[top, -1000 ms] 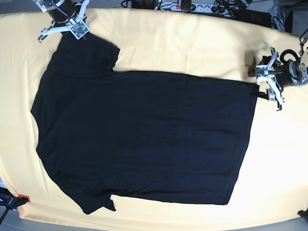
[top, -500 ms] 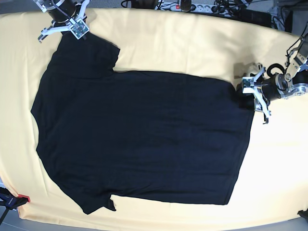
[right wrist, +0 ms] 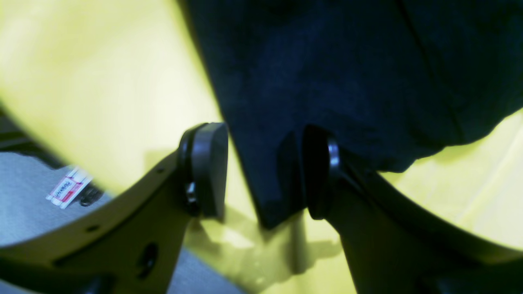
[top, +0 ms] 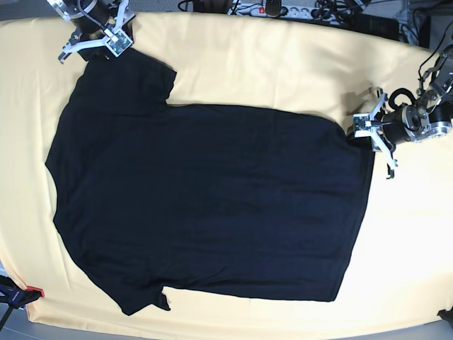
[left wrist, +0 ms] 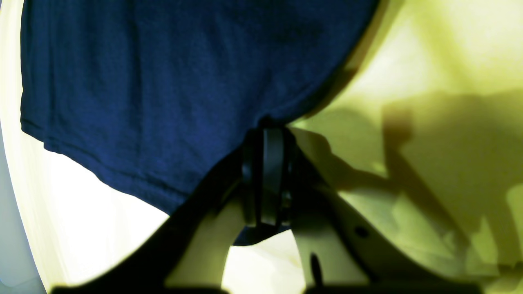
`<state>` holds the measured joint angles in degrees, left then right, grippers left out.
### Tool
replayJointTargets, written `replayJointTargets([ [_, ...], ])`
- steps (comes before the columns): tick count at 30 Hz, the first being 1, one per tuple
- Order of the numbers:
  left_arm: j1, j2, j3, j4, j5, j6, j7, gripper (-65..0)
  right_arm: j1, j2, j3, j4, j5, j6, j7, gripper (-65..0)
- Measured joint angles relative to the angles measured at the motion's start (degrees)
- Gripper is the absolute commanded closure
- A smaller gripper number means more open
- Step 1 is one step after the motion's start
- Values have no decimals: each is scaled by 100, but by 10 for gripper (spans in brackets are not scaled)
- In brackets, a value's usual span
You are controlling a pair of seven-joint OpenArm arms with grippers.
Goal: Fold the T-shirt properly
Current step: 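Grasp the shirt edge with both grippers and lift it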
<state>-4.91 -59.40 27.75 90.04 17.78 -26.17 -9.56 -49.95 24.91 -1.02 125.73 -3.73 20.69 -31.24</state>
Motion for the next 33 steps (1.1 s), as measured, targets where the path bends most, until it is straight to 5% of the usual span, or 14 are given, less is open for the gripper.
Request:
replayJointTargets([
  [6, 0, 0, 0, 0, 2, 0, 0, 0, 404, 0, 0, -533, 118, 13, 267, -304],
  [10, 0, 0, 0, 2, 2, -2, 0, 0, 586, -4, -11, -660, 151, -166, 210, 0],
  [16, 11, -118, 4, 214, -391, -127, 15, 0, 546, 44, -7, -111, -236, -509, -859, 0],
  [22, 28, -715, 7, 863, -960, -1364, 9, 0, -168, 310, 94, 688, -232, -404, -1027, 0],
  [33, 514, -1722, 13, 1867, -1628, -1412, 4, 0, -1650, 317, 804, 835, -221, -363, -1276, 0],
])
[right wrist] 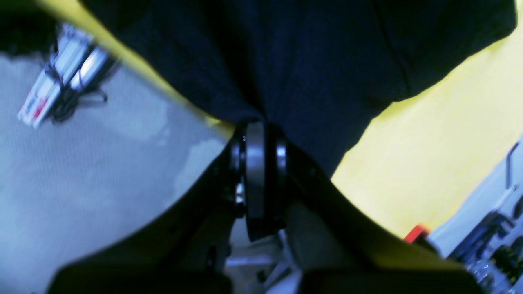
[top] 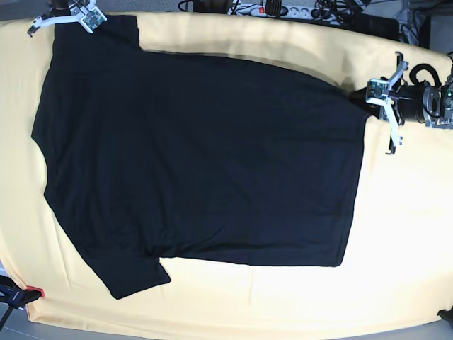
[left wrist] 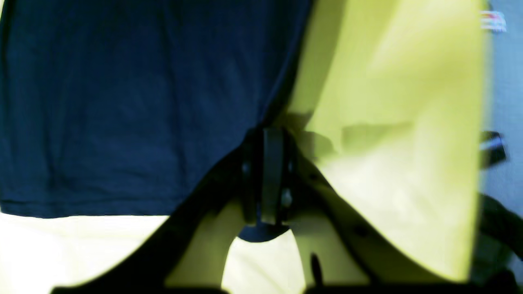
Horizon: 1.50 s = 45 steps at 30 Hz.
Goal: Fold the T-shirt properly
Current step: 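Grasp the shirt edge with both grippers and lift it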
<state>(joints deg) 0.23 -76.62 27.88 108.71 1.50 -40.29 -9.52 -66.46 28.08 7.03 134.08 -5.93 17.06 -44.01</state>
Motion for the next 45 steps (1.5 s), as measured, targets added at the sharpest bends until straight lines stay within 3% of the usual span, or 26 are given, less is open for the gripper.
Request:
replayJointTargets([
  [5, 385, -304, 9, 474, 0, 31, 11, 0, -146, 4, 0, 0, -186, -35, 0, 0],
  [9, 409, -273, 7, 627, 214, 35, 37, 0, -127, 9, 4, 0, -758, -535, 577, 0],
  [13, 409, -243, 7, 675, 597, 63, 26, 0, 470, 74, 2, 0, -831, -562, 737, 0],
  [15, 409, -170, 7, 675, 763, 439, 323, 0, 970, 361, -2, 0, -603, -544, 789, 0],
  [18, 407, 127, -4, 669, 859, 1342, 1038, 0, 1620, 675, 24, 0, -354, -581, 916, 0],
  [22, 398, 678, -9, 629, 815, 2507, 1464, 0, 2284, 752, 4, 0, 273, -127, 1200, 0],
  [25, 273, 1137, -9, 501, 885, 2621, 1707, 0, 2813, 750, -2, -304, 787, 160, 1519, 0],
  [33, -142, 2022, -9, -496, 901, 2837, 1733, 0, 3967, 730, -11, -1644, 1550, 769, 1473, 0],
  [35, -201, 2149, -9, -726, 901, 3001, 1740, 0, 4186, 721, -15, -1941, 1547, 756, 1467, 0],
  [38, -262, 2269, -9, -968, 905, 3215, 1770, 0, 4446, 723, -4, -2267, 1504, 455, 1355, 0],
  [40, -260, 2308, -9, -984, 1010, 3272, 1799, 0, 4548, 726, -7, -2404, 1523, 398, 1362, 0],
  [44, -260, 2347, -4, -992, 1056, 3709, 1919, 0, 4704, 717, -11, -2568, 1755, 369, 1340, 0],
  [45, -262, 2347, -4, -992, 1056, 3709, 1919, 0, 4708, 717, -11, -2568, 1867, 372, 1340, -38],
])
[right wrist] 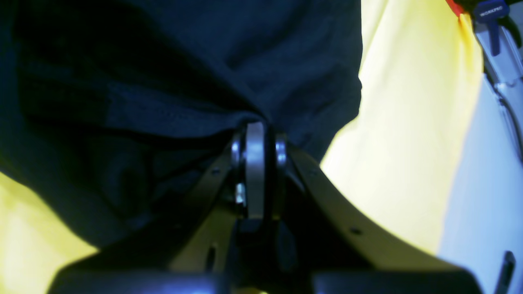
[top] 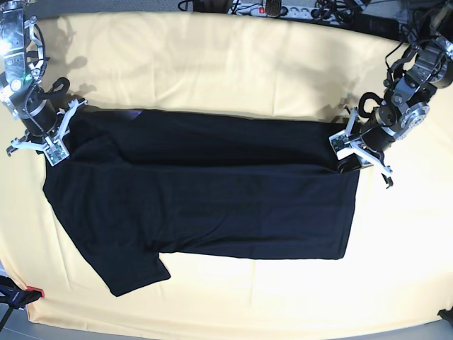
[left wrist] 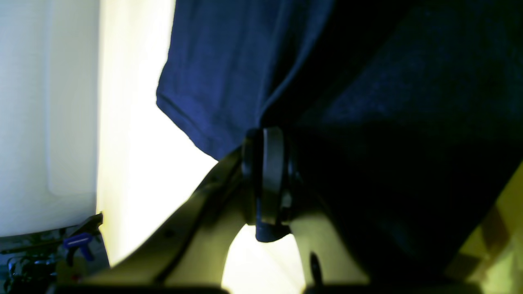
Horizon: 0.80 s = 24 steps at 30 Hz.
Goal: Fold the T-shirt properly
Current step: 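Grasp the shirt edge with both grippers and lift it, then drag the held shirt edge with both grippers to straighten it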
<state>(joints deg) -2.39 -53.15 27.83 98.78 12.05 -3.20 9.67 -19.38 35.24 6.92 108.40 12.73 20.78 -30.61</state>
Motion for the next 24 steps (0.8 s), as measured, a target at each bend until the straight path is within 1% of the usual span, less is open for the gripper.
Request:
replayJointTargets([
  [1, 0, 4, 0, 0, 0, -2, -2, -14, 0, -2, 0, 0, 92, 0, -2, -131],
  [2, 0, 13, 0, 0, 0, -15, 0, -86, 0, -4, 0, 0, 111, 2, -2, -239],
  [3, 2, 13, 0, 0, -4, -17, 2, -177, 4, -2, 0, 0, 105, 2, -2, -348],
  [4, 2, 11, 0, 0, 13, -20, 31, -272, 17, -4, 0, 0, 55, 0, -9, -435],
  [5, -2, 7, 0, -7, 22, -2, 46, -362, 52, -2, 0, 0, 76, -15, -101, -486],
  [6, -9, -13, 0, -4, -20, -7, 44, -431, 114, -2, 0, 0, 76, 0, -203, -498],
  [7, -15, -37, 0, 4, -96, -26, 44, -474, 184, -2, 0, 0, 79, 31, -334, -497],
  [8, -15, -87, 0, 24, -234, -59, 48, -486, 254, 0, 2, 7, 76, 170, -435, -497],
  [9, -15, -160, 0, 85, -393, -280, 90, -486, 278, 26, 4, 44, 146, 297, -507, -497],
  [10, -17, -264, 0, 173, -485, -568, 214, -486, 269, 83, 4, 122, 363, 442, -566, -497],
  [12, -15, -413, 0, 354, -769, -1102, 531, -486, 221, 188, 2, 332, 691, 874, -868, -497],
  [13, -17, -492, -2, 459, -918, -1486, 610, -486, 221, 236, 2, 420, 868, 1038, -1115, -497],
  [15, -15, -673, -2, 667, -1322, -2157, 579, -486, 212, 350, 4, 564, 1172, 1259, -1473, -497],
  [16, -15, -739, -2, 732, -1427, -2448, 560, -486, 208, 407, 4, 584, 1362, 1434, -1600, -496],
  [17, -2, -785, -2, 763, -1456, -2627, 577, -486, 166, 450, 2, 586, 1478, 1495, -1641, -495],
  [18, 17, -800, -2, 761, -1443, -2710, 586, -486, 81, 450, 4, 588, 1467, 1541, -1624, -495],
  [20, 116, -796, -4, 717, -1329, -2706, 592, -486, -168, 448, 2, 586, 1405, 1576, -1626, -495],
  [21, 164, -796, -4, 684, -1283, -2669, 501, -486, -297, 442, -4, 581, 1401, 1593, -1620, -495],
  [22, 208, -780, -13, 645, -1154, -2623, 363, -485, -389, 439, -7, 575, 1364, 1620, -1534, -495],
  [24, 243, -699, -22, 529, -960, -2538, 85, -486, -476, 442, -7, 518, 1060, 1598, -1093, -495],
])
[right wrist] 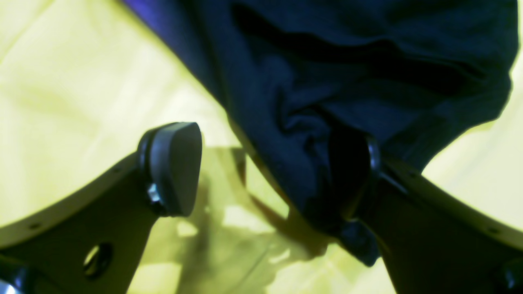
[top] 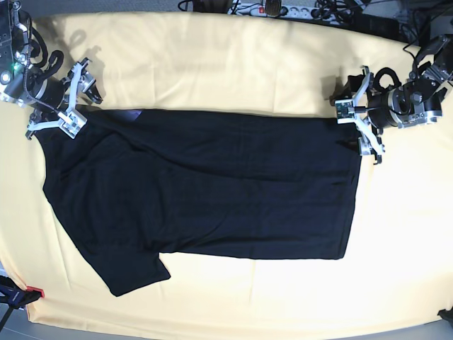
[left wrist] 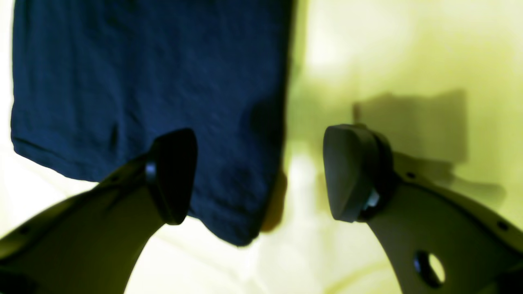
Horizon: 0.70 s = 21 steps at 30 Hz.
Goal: Fold the T-shirt properly
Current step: 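Drag the held shirt edge with both grippers to straighten it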
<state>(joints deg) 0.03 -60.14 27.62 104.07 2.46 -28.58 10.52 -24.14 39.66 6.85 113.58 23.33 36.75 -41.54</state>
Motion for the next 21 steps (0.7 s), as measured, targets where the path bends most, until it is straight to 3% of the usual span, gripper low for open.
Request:
replayJointTargets([
  [3, 15, 127, -4, -133, 164, 417, -197, -485, -17, 0, 0, -216, -535, -229, 592, -488],
  [6, 26, 260, -4, -256, 402, 944, -216, -485, -28, -4, 0, -564, -728, -306, 909, -421],
  [8, 17, 284, -4, -323, 400, 898, -284, -485, -22, -2, 2, -804, -728, -160, 964, -390],
  [11, -11, 299, -7, -398, 404, 531, -372, -485, 50, -13, 7, -1078, -686, 28, 1012, -389],
  [13, -15, 299, -15, -400, 459, 551, -411, -467, 153, -13, 7, -1226, -662, 35, 1034, -357],
  [15, 2, 297, -9, -396, 643, 715, -417, -343, 199, -15, 7, -1290, -667, 33, 1029, -229],
  [18, 50, 315, 24, -431, 831, 1084, -216, -5, 181, -33, 0, -1305, -671, -57, 1003, -4],
  [21, 79, 313, 42, -450, 852, 1464, -157, 0, 227, -37, 0, -1279, -660, -291, 964, 0],
])
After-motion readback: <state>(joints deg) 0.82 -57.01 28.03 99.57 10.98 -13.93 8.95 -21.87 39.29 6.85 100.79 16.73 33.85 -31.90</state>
